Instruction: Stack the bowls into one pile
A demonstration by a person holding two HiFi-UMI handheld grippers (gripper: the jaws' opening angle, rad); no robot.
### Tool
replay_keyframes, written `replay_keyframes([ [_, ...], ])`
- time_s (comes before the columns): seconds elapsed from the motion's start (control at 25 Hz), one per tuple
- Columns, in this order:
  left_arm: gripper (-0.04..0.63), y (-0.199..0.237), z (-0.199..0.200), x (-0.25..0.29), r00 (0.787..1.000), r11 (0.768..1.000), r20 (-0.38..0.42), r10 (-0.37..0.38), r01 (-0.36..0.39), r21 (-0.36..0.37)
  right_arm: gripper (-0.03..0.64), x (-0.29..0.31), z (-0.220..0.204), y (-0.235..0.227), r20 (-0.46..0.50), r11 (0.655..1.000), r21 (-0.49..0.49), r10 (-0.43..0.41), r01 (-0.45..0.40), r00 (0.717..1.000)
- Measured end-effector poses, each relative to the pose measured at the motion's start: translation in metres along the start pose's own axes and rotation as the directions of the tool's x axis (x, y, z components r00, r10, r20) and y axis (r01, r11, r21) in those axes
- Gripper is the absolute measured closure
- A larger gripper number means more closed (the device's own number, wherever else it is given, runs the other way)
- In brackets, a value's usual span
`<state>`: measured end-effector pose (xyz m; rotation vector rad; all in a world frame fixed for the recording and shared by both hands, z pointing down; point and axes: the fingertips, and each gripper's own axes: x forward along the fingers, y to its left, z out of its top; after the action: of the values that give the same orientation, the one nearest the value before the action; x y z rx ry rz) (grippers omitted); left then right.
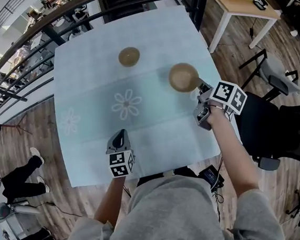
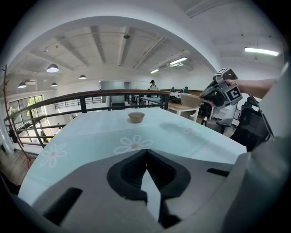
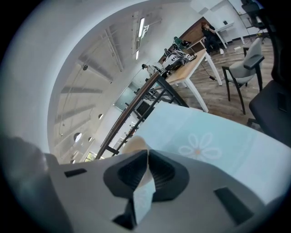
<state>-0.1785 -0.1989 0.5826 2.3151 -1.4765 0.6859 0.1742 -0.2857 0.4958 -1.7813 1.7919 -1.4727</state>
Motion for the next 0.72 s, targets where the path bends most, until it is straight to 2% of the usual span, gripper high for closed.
replay_keyframes([
  [0.2, 0.577, 0.073, -0.008, -0.004, 1.0, 1.0, -0.017, -0.001, 0.0, -0.024, 0.58, 0.032, -0.014, 0.078, -0.017, 1.0, -0.014, 0.003, -0.003, 1.0],
  [0.36, 0.577, 0.113, -0.014, 0.006, 1.0, 0.999, -0.016, 0.019, -0.019, -0.041, 0.581, 0.065, -0.011, 0.124, -0.026, 0.998, -0.05, 0.028, -0.029, 0.999],
  [0.56, 0.577, 0.152, -0.021, 0.019, 0.999, 0.997, -0.015, 0.034, -0.035, -0.066, 0.58, 0.109, -0.019, 0.164, -0.048, 0.995, -0.086, 0.045, -0.049, 0.998],
  [0.72, 0.577, 0.177, -0.029, 0.029, 0.999, 0.995, -0.028, 0.027, -0.029, -0.096, 0.58, 0.145, -0.036, 0.177, -0.08, 0.997, -0.066, 0.029, -0.035, 0.996],
])
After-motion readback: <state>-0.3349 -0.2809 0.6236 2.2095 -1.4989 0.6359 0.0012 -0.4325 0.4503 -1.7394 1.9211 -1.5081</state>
